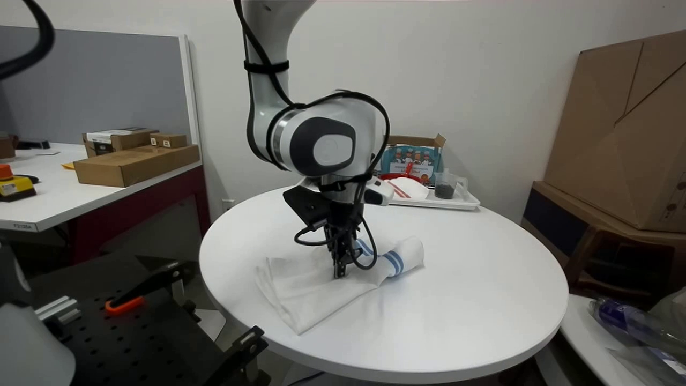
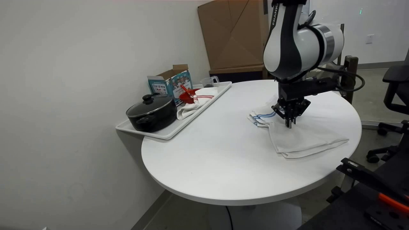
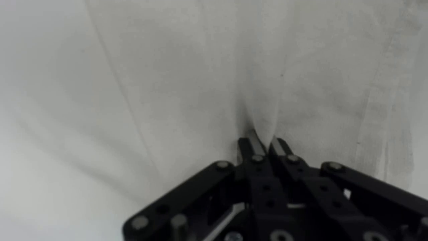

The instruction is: Wipe the table top with the white and blue towel

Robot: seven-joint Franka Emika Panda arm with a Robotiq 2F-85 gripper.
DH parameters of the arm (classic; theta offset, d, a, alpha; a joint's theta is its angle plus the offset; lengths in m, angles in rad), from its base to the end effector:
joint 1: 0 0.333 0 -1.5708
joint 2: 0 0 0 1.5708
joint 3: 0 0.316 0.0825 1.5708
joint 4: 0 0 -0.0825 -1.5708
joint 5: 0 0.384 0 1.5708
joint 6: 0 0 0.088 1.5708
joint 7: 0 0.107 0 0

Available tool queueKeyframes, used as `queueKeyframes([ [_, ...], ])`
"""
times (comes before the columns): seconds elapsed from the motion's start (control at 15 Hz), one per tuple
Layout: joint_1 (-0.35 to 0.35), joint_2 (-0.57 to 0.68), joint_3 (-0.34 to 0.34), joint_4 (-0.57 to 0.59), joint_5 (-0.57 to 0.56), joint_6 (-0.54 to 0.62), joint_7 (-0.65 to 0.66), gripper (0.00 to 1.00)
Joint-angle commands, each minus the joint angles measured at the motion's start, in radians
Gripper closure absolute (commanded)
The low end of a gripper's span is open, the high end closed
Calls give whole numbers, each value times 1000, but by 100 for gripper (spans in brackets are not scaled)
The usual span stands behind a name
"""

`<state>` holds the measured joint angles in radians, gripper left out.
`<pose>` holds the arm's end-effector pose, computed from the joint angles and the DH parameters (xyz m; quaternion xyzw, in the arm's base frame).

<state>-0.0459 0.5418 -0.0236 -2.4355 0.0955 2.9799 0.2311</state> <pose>0.4642 -0.0404 0.0892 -0.9809 0.1945 -0.0015 0.0018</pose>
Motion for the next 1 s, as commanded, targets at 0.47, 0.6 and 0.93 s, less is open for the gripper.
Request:
queueKeyframes([
  [0.47,16,2,94,-137,9,110,-95,99],
  [0.6,41,-6,120,-181,5,142,-99,99],
  [0.93,122,-23,174,-248,1,173,-84,99],
])
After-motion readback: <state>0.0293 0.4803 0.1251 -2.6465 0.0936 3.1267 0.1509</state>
